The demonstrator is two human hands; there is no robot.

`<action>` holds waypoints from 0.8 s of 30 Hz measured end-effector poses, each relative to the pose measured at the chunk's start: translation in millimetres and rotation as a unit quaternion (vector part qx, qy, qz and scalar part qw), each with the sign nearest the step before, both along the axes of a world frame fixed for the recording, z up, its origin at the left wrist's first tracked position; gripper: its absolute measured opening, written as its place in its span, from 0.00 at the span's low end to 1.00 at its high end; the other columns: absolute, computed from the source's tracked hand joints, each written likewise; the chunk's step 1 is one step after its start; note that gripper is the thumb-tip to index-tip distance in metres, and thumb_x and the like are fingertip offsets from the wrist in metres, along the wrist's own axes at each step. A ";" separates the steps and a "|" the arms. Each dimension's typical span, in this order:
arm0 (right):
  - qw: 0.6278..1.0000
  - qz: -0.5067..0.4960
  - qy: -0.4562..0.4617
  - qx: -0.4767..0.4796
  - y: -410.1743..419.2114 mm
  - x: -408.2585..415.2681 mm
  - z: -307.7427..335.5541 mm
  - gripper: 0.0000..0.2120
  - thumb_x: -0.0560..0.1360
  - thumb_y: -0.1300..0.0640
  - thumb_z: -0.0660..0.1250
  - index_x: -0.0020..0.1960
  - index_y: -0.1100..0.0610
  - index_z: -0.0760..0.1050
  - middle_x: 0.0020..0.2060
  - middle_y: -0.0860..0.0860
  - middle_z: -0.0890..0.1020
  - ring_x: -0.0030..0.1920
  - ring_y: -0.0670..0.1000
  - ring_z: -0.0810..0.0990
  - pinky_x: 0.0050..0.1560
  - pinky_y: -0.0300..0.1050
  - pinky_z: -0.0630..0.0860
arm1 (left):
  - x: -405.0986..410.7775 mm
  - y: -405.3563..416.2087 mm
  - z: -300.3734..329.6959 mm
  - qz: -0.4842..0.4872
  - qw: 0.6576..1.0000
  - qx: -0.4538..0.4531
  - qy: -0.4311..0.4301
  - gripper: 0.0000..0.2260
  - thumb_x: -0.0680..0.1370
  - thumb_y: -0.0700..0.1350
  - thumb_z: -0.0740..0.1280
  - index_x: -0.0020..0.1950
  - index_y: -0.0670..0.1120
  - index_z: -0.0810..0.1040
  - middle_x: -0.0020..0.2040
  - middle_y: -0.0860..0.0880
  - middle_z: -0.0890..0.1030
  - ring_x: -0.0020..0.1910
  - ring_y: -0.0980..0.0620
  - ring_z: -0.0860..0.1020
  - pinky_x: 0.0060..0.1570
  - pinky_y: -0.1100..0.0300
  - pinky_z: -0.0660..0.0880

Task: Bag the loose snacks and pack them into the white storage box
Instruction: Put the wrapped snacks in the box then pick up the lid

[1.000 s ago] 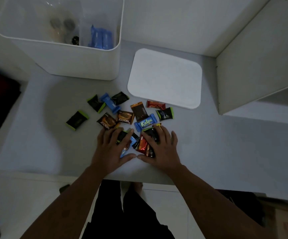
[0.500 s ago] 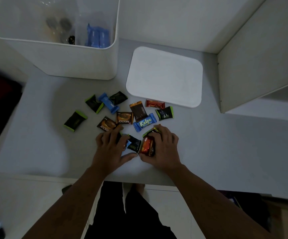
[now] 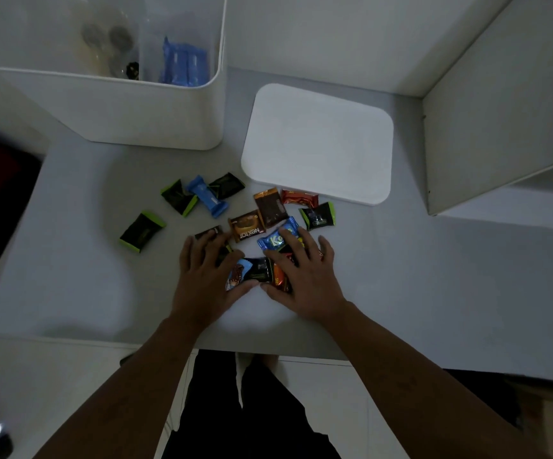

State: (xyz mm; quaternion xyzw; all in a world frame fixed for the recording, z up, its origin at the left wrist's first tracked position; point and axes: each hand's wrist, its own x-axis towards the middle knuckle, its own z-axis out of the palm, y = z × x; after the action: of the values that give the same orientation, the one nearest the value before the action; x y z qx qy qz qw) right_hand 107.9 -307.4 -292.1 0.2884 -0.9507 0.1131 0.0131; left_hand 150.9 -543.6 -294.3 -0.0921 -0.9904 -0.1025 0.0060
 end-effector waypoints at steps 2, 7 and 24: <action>1.000 -0.009 0.001 0.009 1.1 -3.2 2.0 0.33 0.76 0.30 0.60 0.75 0.47 0.70 0.73 0.55 0.71 0.74 0.62 0.66 0.71 0.65 0.60 | -0.5 1.1 -2.1 0.000 1.000 0.008 0.017 0.26 0.76 0.66 0.65 0.60 0.47 0.80 0.67 0.40 0.75 0.71 0.36 0.69 0.72 0.35 0.59; 0.999 -0.023 0.027 0.019 -1.4 -12.7 5.7 0.32 0.75 0.29 0.61 0.70 0.49 0.76 0.64 0.58 0.76 0.65 0.61 0.73 0.60 0.57 0.68 | -3.9 5.8 -3.2 -0.009 0.998 0.028 0.055 0.22 0.75 0.61 0.68 0.57 0.43 0.79 0.60 0.42 0.77 0.60 0.39 0.73 0.63 0.42 0.68; 0.991 -0.099 0.015 -0.084 -10.2 -11.3 3.3 0.17 0.69 0.44 0.74 0.44 0.55 0.74 0.44 0.54 0.75 0.45 0.54 0.72 0.38 0.49 0.72 | -19.3 21.9 11.4 0.010 0.995 0.098 0.005 0.17 0.65 0.42 0.79 0.48 0.43 0.75 0.45 0.44 0.78 0.45 0.44 0.75 0.40 0.52 0.74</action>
State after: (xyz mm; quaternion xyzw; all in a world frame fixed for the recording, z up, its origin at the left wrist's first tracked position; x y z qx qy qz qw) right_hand 96.6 -317.6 -288.8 0.1924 -0.9615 0.1860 0.0623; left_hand 131.6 -521.8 -282.9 -0.0815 -0.9764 -0.1988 0.0212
